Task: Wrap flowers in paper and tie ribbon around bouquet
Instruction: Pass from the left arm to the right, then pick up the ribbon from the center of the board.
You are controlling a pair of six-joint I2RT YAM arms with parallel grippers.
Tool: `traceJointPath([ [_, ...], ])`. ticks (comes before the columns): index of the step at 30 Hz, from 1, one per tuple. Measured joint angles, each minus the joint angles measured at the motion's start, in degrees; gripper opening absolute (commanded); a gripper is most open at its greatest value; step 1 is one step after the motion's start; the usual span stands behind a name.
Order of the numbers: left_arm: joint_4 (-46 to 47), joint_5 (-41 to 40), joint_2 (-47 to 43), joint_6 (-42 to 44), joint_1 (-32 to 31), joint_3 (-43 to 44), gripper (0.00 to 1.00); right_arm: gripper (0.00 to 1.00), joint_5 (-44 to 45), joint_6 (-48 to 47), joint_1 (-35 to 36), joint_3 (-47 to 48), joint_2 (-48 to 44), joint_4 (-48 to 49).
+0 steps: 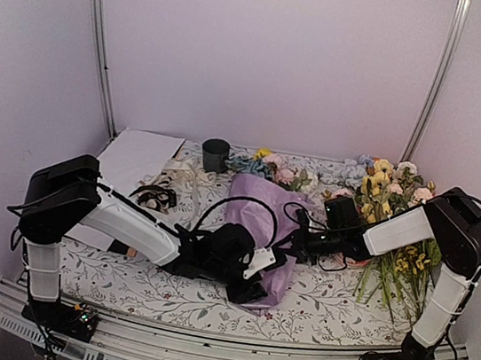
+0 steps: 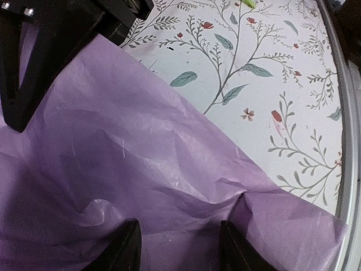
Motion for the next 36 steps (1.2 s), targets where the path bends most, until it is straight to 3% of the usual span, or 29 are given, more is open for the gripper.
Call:
traceJointPath([
  [2,-0.8,-1.5,-2.2,0.8,-0.7,-1.6,0.62,0.01,-0.2,0.7,0.0,0.0,0.0,0.7],
  [7,-4.0,-3.5,-7.0,2.9,-4.4,-3.8,0.64,0.0,-0.6,1.5,0.0,-0.1,-0.1,1.9],
  [17,-7.8,-7.3,-3.5,6.1,-9.3,-1.9,0.6,0.0,-0.7,1.6,0.0,-0.1,-0.1,2.1],
  [21,-8.1,-7.1,-4.0,6.4,-9.4,-1.7,0.66,0.0,-0.8,1.6,0.0,-0.1,-0.2,2.0],
  [27,-9.3,-2.2,-15.5,5.0,-8.4,-6.0,0.66,0.0,-0.8,1.2,-0.1,-1.1,-2.5,1.9],
  [30,-9.0,1.4,-22.9,0.7,-3.7,-6.5,0.64,0.0,-0.7,0.9,-0.4,-2.0,-3.8,1.8],
  [36,-10.7,-0.4,-29.6,-10.3,18.5,-7.1,0.67,0.0,-0.7,0.1,-0.8,-2.8,-4.9,0.6],
])
